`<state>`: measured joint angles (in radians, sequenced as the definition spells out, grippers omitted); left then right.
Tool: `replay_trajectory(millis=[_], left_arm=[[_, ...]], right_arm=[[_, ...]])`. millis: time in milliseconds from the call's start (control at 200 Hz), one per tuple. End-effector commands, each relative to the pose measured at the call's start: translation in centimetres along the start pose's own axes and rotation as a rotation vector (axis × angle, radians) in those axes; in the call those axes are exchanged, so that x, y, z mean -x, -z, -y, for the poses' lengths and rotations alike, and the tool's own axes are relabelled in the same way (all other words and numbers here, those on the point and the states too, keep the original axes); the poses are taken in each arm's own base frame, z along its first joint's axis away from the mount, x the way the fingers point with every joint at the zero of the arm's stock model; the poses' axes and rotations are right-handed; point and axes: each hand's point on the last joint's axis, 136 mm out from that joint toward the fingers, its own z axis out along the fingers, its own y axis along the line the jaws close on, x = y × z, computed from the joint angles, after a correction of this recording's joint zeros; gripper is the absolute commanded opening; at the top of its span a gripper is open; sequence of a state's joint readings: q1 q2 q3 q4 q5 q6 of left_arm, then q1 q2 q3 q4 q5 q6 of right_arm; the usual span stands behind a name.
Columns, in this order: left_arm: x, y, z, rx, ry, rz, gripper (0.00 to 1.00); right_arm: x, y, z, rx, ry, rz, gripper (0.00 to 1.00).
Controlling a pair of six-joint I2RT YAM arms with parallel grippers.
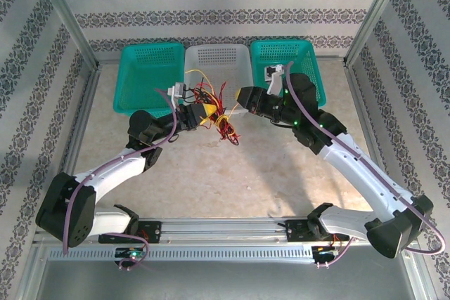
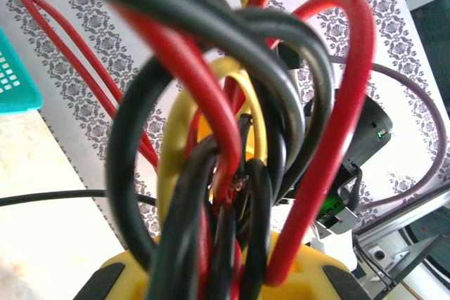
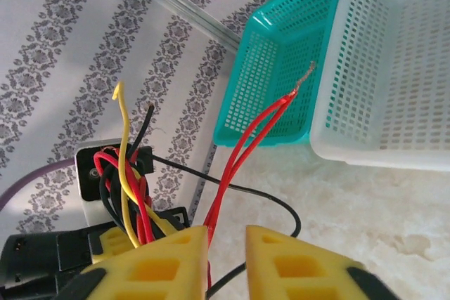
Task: Untangle the cables
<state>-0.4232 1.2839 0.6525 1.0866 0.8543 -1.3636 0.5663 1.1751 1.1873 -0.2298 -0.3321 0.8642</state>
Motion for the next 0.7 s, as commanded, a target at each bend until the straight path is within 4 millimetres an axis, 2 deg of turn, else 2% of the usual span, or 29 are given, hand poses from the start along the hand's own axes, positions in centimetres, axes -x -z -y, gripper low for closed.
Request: replay_trajectory(millis=[0, 75, 215, 310, 385, 515, 695], left_arm=[[0.5, 0.0, 3.2, -0.098, -0.075, -0.003, 0.00], [0.4, -0.1, 3.7, -0.110, -0.085, -0.017, 0.00], [1.2, -0.3, 4.5, -0.117, -0.106, 0.007, 0.00], [2.0, -0.4, 6.2, -0.173, -0.132, 0.032, 0.00], [3.0, -0.2, 7.6, -0.233, -0.153, 0.088, 0.00], [4.9, 0.0, 8.7, -0.278, -0.173, 0.194, 0.00], [8.6, 2.1, 7.1, -0.146, -0.258, 0.483, 0.00]], right_arm=[[0.1, -0.2, 0.2, 0.023, -0.015, 0.009, 0.12], [-0.1, -0.1, 0.7, 0.017, -0.019, 0.011, 0.00], [-0.9, -0.2, 2.7, -0.028, -0.040, 0.015, 0.00], [-1.6, -0.5, 4.3, -0.063, -0.060, 0.013, 0.00], [-2.1, -0.6, 5.3, -0.075, -0.078, 0.026, 0.00], [-2.5, -0.8, 6.2, -0.038, -0.155, 0.083, 0.00], [-5.1, -2.3, 5.7, 0.018, -0.206, 0.070, 0.00]])
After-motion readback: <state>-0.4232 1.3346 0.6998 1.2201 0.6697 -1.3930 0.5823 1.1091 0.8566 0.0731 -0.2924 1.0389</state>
